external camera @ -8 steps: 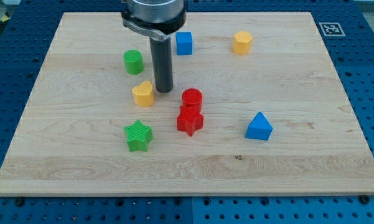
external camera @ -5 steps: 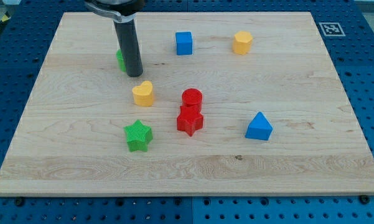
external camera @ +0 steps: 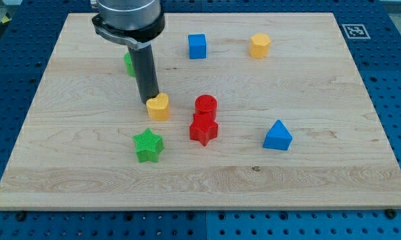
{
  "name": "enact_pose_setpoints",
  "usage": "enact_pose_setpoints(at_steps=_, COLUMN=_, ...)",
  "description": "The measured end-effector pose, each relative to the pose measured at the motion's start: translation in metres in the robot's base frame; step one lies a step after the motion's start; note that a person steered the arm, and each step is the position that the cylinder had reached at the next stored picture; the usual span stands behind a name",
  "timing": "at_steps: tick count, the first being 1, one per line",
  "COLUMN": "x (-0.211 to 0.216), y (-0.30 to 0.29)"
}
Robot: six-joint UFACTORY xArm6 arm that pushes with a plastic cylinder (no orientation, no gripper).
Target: Push the heart into the red star
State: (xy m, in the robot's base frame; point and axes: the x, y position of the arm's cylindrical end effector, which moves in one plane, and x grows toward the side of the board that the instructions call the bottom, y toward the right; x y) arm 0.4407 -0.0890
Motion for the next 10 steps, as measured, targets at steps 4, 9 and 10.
enact_pose_setpoints(at_steps=4, x=0.047, y=0.017)
enact_pose_setpoints(at_steps=9, x=0.070, y=0.020)
enact_pose_setpoints(at_steps=10, x=0.070, y=0.039)
